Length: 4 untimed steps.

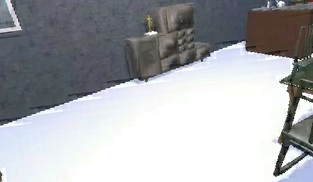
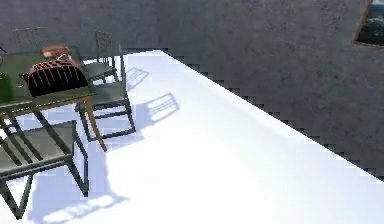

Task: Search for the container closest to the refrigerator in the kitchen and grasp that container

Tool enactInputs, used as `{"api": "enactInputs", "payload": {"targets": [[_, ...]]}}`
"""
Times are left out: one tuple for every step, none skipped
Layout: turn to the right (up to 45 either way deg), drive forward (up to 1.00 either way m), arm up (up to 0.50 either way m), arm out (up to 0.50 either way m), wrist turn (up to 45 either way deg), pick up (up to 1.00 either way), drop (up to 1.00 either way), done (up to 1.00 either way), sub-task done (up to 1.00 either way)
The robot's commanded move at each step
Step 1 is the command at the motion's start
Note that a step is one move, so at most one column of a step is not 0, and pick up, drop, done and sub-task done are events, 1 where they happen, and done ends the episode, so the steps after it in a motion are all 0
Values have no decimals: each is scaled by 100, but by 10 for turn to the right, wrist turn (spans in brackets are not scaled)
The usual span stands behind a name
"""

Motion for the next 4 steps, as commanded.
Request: {"api": "enactInputs", "payload": {"targets": [[90, 0, 0, 0, 0, 0, 0, 0, 0], [0, 100, 0, 0, 0, 0, 0, 0, 0], [150, 0, 0, 0, 0, 0, 0, 0, 0], [0, 5, 0, 0, 0, 0, 0, 0, 0]]}}
